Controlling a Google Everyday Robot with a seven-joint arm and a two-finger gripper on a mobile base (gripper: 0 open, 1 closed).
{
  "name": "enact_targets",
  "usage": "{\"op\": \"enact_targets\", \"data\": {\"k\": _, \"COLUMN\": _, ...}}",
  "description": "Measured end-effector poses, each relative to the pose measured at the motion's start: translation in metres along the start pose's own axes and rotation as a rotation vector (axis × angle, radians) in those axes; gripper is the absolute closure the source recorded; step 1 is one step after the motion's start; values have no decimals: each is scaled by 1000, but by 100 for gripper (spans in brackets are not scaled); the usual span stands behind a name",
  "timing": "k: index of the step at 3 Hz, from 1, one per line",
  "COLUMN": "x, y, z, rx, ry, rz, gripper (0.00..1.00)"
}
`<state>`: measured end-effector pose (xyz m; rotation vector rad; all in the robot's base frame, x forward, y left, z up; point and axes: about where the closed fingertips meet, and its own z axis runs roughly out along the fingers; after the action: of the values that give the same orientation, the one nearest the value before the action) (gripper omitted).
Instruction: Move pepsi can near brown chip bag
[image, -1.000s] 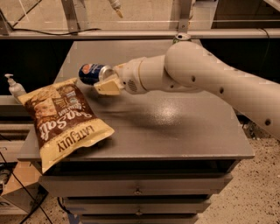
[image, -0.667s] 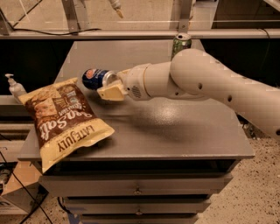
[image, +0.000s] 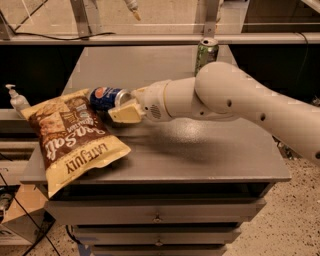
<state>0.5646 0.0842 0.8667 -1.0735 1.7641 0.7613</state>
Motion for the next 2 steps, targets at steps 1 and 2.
{"op": "enact_targets", "data": {"k": 1, "x": 5, "y": 6, "z": 7, "rx": -22, "ry": 14, "rz": 15, "gripper": 14}}
{"op": "enact_targets", "data": {"k": 2, "x": 4, "y": 8, "z": 8, "rx": -24, "ry": 15, "rz": 13, "gripper": 0}}
